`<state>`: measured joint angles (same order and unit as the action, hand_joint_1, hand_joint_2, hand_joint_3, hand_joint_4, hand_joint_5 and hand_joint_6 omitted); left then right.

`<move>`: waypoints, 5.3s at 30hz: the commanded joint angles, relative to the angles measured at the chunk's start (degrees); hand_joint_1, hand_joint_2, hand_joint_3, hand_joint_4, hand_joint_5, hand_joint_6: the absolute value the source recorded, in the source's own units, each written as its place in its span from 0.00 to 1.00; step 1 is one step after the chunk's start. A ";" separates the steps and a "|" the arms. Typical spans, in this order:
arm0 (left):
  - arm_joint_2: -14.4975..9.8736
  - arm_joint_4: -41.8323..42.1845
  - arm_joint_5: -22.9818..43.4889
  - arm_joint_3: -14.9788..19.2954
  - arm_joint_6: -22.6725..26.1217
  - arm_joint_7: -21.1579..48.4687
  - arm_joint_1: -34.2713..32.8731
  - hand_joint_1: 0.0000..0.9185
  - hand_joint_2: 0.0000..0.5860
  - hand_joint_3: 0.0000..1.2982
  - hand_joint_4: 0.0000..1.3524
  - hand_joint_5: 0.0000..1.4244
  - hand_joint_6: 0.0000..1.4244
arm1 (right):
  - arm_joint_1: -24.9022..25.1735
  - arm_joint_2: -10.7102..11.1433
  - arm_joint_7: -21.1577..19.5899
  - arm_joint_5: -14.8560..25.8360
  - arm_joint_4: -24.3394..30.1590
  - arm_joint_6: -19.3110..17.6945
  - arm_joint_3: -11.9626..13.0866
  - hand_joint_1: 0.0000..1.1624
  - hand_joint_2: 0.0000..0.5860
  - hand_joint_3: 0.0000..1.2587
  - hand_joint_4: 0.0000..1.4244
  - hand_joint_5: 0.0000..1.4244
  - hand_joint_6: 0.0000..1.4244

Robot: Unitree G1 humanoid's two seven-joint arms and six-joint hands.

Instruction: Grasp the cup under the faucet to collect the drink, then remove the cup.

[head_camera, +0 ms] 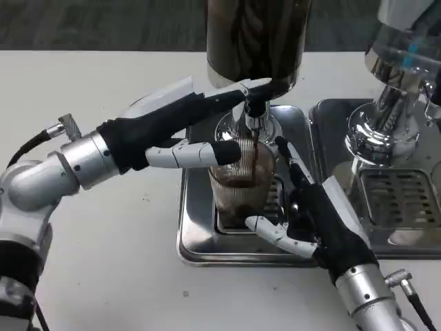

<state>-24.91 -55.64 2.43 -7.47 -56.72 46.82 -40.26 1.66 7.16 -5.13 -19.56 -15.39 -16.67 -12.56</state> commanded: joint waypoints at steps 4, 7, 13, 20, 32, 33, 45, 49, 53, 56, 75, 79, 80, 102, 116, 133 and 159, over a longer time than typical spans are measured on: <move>-1.41 -0.76 -2.25 -0.98 1.45 1.05 2.77 0.00 0.09 0.10 0.01 0.00 0.00 | 1.16 0.06 0.67 0.81 -0.98 -0.80 0.12 0.55 0.38 0.00 0.00 0.00 0.00; -1.56 -0.59 -2.62 -1.13 1.22 0.81 2.89 0.00 0.08 0.10 0.01 0.00 0.00 | 1.39 0.06 0.86 0.93 -1.20 -0.85 0.12 0.55 0.38 0.00 0.00 0.00 0.00; -1.87 -0.34 -3.40 -1.48 0.69 -0.07 2.96 0.00 0.07 0.10 0.01 0.00 0.00 | 1.80 0.01 1.05 1.13 -1.54 -0.87 0.14 0.54 0.38 0.00 0.00 0.00 0.00; -2.10 -0.13 -3.62 -1.68 0.50 -0.42 3.02 0.00 0.06 0.10 0.01 0.00 0.00 | 1.99 -0.10 1.18 1.31 -1.75 -0.86 0.13 0.54 0.39 0.00 0.00 0.00 0.00; -0.87 0.36 1.83 0.21 3.77 2.03 3.67 0.00 0.06 0.11 0.01 0.00 0.00 | 1.71 -0.21 1.29 1.59 -1.49 -0.96 0.15 0.53 0.39 0.00 0.00 0.00 0.00; -0.70 0.57 2.86 0.54 4.31 2.65 3.77 0.00 0.06 0.11 0.01 0.00 0.00 | 1.57 -0.21 1.29 1.62 -1.30 -0.95 0.17 0.53 0.39 0.00 0.00 0.00 0.00; 1.22 3.61 10.18 5.07 9.44 7.98 4.14 0.00 0.05 0.10 0.02 0.01 0.00 | 1.17 -0.27 1.42 1.89 -0.64 -1.03 0.29 0.53 0.40 0.00 0.00 0.00 0.00; 1.65 4.86 11.61 6.49 10.11 8.93 4.40 0.00 0.06 0.11 0.02 0.02 0.00 | 1.27 -0.27 1.51 2.11 -0.79 -1.26 0.37 0.53 0.40 0.00 0.00 0.00 0.00; 1.82 6.54 12.73 8.21 10.57 9.55 4.95 0.00 0.07 0.12 0.03 0.02 0.01 | 1.46 -0.26 1.57 2.24 -1.24 -1.57 0.42 0.53 0.40 0.00 0.00 0.00 0.00; 1.51 7.35 13.26 9.09 10.96 9.58 5.77 0.00 0.07 0.12 0.03 0.03 0.01 | 1.58 -0.26 1.62 2.34 -1.54 -1.82 0.51 0.53 0.40 0.00 0.00 0.00 0.00; -2.33 -2.57 5.96 11.97 10.61 2.01 12.55 0.00 0.08 0.11 0.04 0.03 0.02 | 1.98 -0.46 1.29 2.15 -2.07 -1.65 0.84 0.53 0.39 0.00 0.00 0.00 0.00; -2.21 -3.87 5.23 12.10 10.78 0.84 13.29 0.00 0.08 0.12 0.04 0.04 0.03 | 2.00 -0.94 0.39 1.46 -2.03 -0.98 0.82 0.53 0.39 0.00 0.00 0.00 0.00; -2.24 -4.07 5.16 12.20 10.74 0.66 13.62 0.00 0.08 0.12 0.04 0.04 0.03 | 2.00 -1.01 0.26 1.34 -2.02 -0.88 0.85 0.52 0.39 0.00 0.00 0.00 0.00; -2.68 -4.57 5.56 14.03 11.46 -0.45 16.51 0.00 0.12 0.17 0.07 0.05 0.03 | 4.39 -2.68 -0.82 0.12 -5.58 -0.46 0.00 0.52 0.38 0.00 0.00 0.00 0.01; -2.96 -4.95 5.56 14.49 11.88 -0.82 17.03 0.00 0.12 0.21 0.10 0.06 0.03 | 6.02 -4.10 -2.08 0.19 -10.61 -2.64 -0.97 0.54 0.38 0.00 0.00 0.04 0.09; -3.56 -5.59 5.14 14.53 12.25 -0.99 16.59 0.00 0.12 0.22 0.12 0.07 0.04 | 7.95 -6.15 -5.88 0.50 -19.82 -10.36 -1.36 0.54 0.38 0.05 0.04 0.08 0.11; -3.85 -6.05 4.79 14.10 12.57 -1.31 16.91 0.00 0.17 0.25 0.17 0.10 0.05 | 5.16 -6.67 -13.69 -5.72 -17.02 -6.41 -3.66 0.64 0.35 0.22 0.25 0.34 0.47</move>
<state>-28.18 -61.44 8.18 6.64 -44.83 46.02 -24.08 8.73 0.64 -19.00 -24.77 -32.04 -24.92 -15.56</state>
